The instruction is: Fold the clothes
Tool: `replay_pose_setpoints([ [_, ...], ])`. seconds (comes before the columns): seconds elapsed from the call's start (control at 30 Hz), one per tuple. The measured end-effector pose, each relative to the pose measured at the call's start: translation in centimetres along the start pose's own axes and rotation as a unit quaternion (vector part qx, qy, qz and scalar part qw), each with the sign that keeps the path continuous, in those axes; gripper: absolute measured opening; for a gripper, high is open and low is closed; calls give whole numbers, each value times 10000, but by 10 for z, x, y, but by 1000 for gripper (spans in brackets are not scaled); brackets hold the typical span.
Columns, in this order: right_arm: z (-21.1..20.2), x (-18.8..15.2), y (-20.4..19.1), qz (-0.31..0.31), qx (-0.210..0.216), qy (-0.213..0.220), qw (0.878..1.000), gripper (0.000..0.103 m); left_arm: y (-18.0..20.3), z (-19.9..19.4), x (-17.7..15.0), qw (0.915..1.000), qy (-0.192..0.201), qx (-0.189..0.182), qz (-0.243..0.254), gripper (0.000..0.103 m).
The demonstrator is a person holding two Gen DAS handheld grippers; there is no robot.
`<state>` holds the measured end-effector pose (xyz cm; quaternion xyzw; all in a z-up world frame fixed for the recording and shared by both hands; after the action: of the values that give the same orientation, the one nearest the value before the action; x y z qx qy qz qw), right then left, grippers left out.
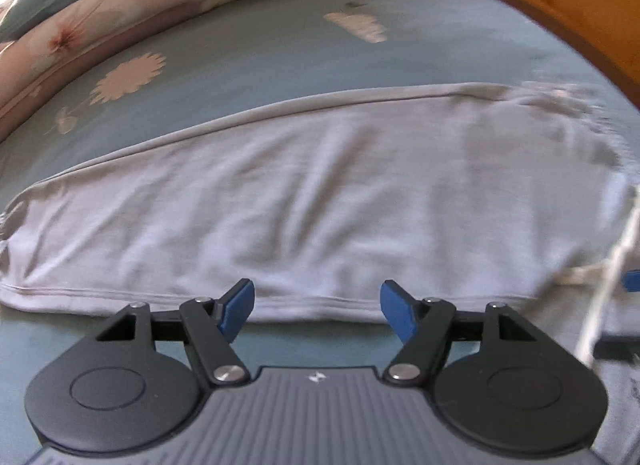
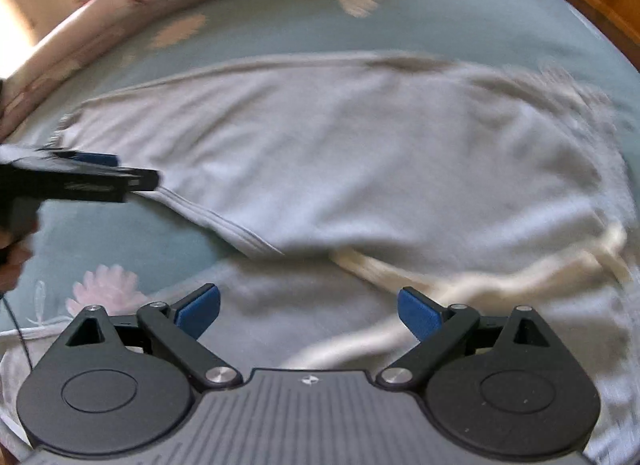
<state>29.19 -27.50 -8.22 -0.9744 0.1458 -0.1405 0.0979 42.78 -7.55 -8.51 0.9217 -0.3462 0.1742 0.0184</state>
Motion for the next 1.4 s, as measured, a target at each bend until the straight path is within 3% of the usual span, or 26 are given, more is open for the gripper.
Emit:
replay_pose_setpoints([
  [0.1,3,-8,23,238,7,-183,9995,66,24,-12,-9,9995,169,-172,199,63],
  [0.13,4,-11,28,268,-46,-190,9994,62,32,-16,-11,9991,226,-231,283,57],
  [0.3,4,-20,58,598,-99,-208,9979,48,88,-27,-23,9905,338,-779,1084,56],
  [0.4,2,-25,79,839,-75,-257,9961,48,130,-24,-34,9806,212,-1116,1598,56],
  [0.5,1,-30,97,938,-118,-202,9953,48,166,-11,-43,9750,100,-1082,1940,49],
  [0.6,-4,-33,108,925,-51,-81,9957,48,183,5,-46,9758,-220,-928,1970,24],
  [0.63,-6,-34,110,907,-36,-62,9959,48,184,8,-46,9758,-300,-920,1961,9],
  [0.67,-7,-35,112,888,-21,-43,9960,48,186,10,-46,9758,-368,-905,1958,3],
  [0.8,-11,-37,115,826,73,41,9965,48,184,2,-35,9779,-358,-747,1918,0],
  [0.87,-14,-36,114,705,144,88,9974,48,177,-10,-23,9796,-164,-698,1875,0],
  [1.07,-15,-25,86,-461,106,348,9983,48,154,-39,25,9837,547,-366,1673,0],
  [1.27,10,-8,41,-2140,-250,487,9753,47,147,-40,53,9813,848,-130,1722,0],
  [1.33,27,-5,33,-2578,-432,294,9648,29,148,-44,53,9803,892,-191,1755,0],
  [1.37,34,-5,30,-2751,-497,106,9601,4,148,-46,53,9797,913,-221,1771,0],
  [1.4,34,-7,28,-2834,-486,67,9577,2,149,-47,52,9791,935,-251,1787,0],
])
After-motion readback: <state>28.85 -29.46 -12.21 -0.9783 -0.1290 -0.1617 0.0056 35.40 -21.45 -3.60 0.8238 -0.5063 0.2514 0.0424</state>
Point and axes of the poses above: each gripper's, at about its wrist camera, not at the fingertips, and z roughly the way its jaws point, y to its right, x to its top, the point moved 3 cm from there along z, roughly the way its jaws point, and after that the axes turned 11 degrees about -y, right-handed, at the moved point
